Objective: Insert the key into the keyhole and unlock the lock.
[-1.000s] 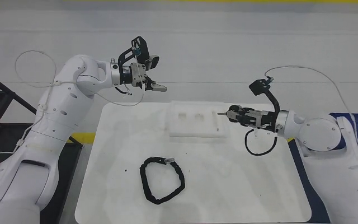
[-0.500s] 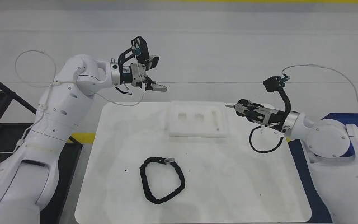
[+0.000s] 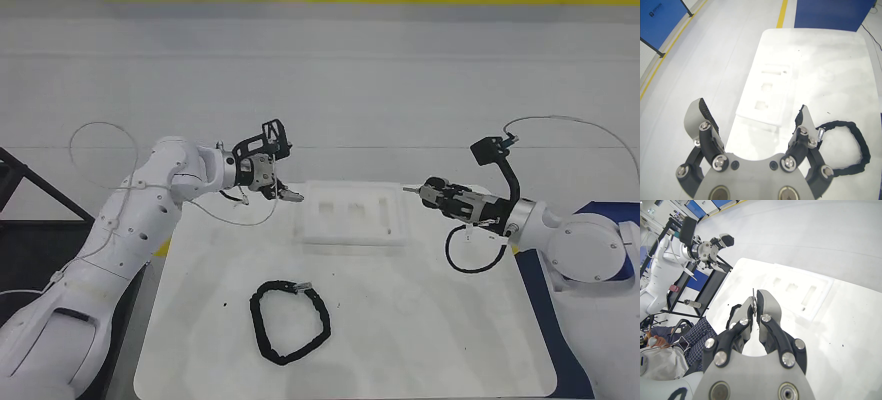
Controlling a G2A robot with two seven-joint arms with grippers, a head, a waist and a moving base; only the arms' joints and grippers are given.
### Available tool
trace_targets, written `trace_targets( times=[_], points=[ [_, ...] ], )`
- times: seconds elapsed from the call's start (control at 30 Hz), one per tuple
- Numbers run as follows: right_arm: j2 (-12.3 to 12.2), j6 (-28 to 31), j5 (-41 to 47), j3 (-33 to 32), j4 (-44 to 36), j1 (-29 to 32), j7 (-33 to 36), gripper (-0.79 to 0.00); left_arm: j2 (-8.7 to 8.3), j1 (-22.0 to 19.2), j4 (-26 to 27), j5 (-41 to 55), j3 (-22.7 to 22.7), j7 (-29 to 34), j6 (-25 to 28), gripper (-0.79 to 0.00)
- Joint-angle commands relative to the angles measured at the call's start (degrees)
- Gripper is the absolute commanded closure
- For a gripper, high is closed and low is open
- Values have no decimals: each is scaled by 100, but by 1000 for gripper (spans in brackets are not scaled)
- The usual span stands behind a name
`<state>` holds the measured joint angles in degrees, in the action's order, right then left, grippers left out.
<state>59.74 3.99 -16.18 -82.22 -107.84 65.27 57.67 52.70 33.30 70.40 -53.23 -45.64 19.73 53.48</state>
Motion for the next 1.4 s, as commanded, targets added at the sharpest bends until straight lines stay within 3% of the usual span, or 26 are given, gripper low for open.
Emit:
trace_targets(
  times=[0.0,0.13,0.43,0.73,0.83,1.37],
  points=[
    [0,0,0,0,0,0,0,0,26,107,-168,-219,74,-241,32,-785],
    [0,0,0,0,0,0,0,0,92,187,-263,-958,289,-565,86,-785],
    [0,0,0,0,0,0,0,0,156,385,-598,-2639,622,-2072,303,-785],
    [0,0,0,0,0,0,0,0,224,304,-823,-3463,1482,-3369,452,-785],
    [0,0,0,0,0,0,0,0,227,217,-854,-3639,1726,-3473,452,-785],
    [0,0,0,0,0,0,0,0,227,217,-854,-3639,1726,-3473,452,-785]
  ],
)
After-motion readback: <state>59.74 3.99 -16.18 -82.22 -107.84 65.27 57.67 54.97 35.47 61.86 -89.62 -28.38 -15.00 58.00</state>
